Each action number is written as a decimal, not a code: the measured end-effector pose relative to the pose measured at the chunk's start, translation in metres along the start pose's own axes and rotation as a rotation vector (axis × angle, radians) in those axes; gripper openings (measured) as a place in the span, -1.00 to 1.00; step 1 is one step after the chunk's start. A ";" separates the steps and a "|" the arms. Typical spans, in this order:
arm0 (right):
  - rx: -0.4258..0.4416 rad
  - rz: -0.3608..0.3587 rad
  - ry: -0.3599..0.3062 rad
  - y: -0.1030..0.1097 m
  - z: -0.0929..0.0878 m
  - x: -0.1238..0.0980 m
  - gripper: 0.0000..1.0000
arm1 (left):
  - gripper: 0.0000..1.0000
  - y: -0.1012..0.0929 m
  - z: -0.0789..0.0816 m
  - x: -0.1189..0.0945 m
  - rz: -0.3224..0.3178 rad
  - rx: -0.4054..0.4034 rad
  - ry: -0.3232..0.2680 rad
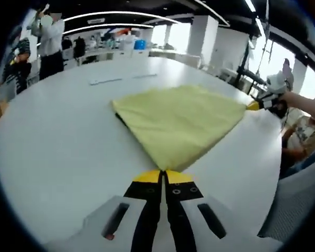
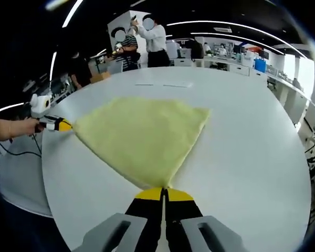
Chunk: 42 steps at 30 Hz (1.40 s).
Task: Fold the garment on the visible template until the final outline fits inside the template.
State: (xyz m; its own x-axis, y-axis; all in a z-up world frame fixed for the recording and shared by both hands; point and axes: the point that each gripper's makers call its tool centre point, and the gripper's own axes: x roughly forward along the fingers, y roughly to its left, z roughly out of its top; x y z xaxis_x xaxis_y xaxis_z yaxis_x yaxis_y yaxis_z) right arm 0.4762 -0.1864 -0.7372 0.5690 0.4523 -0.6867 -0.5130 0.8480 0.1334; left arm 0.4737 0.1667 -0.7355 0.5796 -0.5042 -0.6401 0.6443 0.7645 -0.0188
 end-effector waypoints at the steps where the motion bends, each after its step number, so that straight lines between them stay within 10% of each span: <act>1: -0.001 0.001 0.003 0.001 -0.001 0.000 -1.00 | -1.00 0.000 -0.001 0.001 0.007 0.033 0.013; 42: -0.038 0.018 0.055 0.005 -0.012 0.001 -1.00 | -1.00 0.010 -0.009 0.007 0.039 0.101 0.052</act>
State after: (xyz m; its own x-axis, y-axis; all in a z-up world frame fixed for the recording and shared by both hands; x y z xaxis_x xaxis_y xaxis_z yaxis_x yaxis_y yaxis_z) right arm 0.4663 -0.1849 -0.7453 0.5234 0.4509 -0.7230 -0.5479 0.8279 0.1196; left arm 0.4800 0.1741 -0.7470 0.5804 -0.4517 -0.6776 0.6704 0.7374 0.0826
